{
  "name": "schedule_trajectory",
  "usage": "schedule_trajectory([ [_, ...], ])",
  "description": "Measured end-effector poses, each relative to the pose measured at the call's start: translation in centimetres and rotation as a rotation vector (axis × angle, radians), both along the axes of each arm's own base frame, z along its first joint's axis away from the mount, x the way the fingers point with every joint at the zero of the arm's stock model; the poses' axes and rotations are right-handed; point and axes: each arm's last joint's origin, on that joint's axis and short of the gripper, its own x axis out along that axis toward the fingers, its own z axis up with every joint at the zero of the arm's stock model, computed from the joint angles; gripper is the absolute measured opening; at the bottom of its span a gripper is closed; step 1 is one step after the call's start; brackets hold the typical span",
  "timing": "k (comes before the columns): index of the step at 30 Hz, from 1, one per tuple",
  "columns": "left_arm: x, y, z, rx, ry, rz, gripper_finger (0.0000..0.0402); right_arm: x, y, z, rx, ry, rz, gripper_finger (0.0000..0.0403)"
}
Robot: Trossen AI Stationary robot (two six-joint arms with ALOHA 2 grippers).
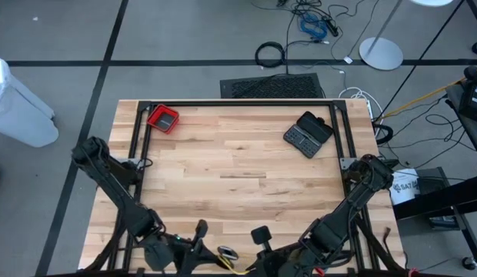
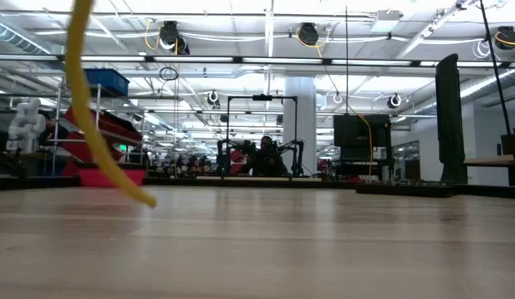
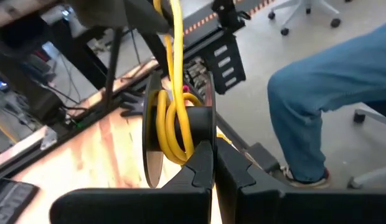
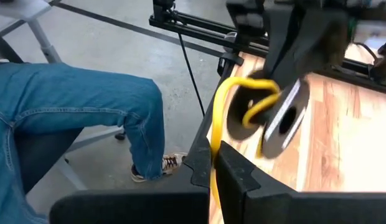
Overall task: Coil cords
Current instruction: Coil the yellow cable wire onto the spool
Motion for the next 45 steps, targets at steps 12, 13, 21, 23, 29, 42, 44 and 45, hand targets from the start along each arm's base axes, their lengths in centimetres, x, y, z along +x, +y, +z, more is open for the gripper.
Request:
schedule_trajectory([
  [12,-3.4,-0.5,2.7,0.03,-0.112,0.089,0.0002,-0.1,-0.1,-0.1,-0.002,0.016,-0.006,0.0],
  [13,-3.8,-0.5,2.8,0.038,-0.114,0.098,0.0002,-0.1,-0.1,-0.2,-0.001,0.023,-0.01,0.0],
  [21,-6.7,-1.0,3.7,0.077,-0.154,0.156,0.0002,-0.2,-0.2,-0.4,-0.003,0.048,-0.023,0.0],
  [23,-7.3,-1.1,3.9,0.088,-0.165,0.166,0.0002,-0.2,-0.2,-0.4,0.0,0.049,-0.027,0.0],
  [29,-8.6,-1.2,4.4,0.096,-0.188,0.188,0.0002,-0.2,-0.2,-0.4,0.002,0.048,-0.032,0.0],
  [42,-8.8,-1.3,4.8,0.093,-0.214,0.199,0.0002,0.3,-0.8,-0.3,-0.008,0.044,-0.028,0.0],
  [44,-8.7,-1.4,5.1,0.074,-0.227,0.184,0.0002,0.6,-0.9,-0.4,-0.008,0.044,-0.029,0.0],
  [45,-8.7,-1.4,5.3,0.067,-0.236,0.172,0.0002,0.8,-1.0,-0.5,-0.012,0.042,-0.031,0.0],
])
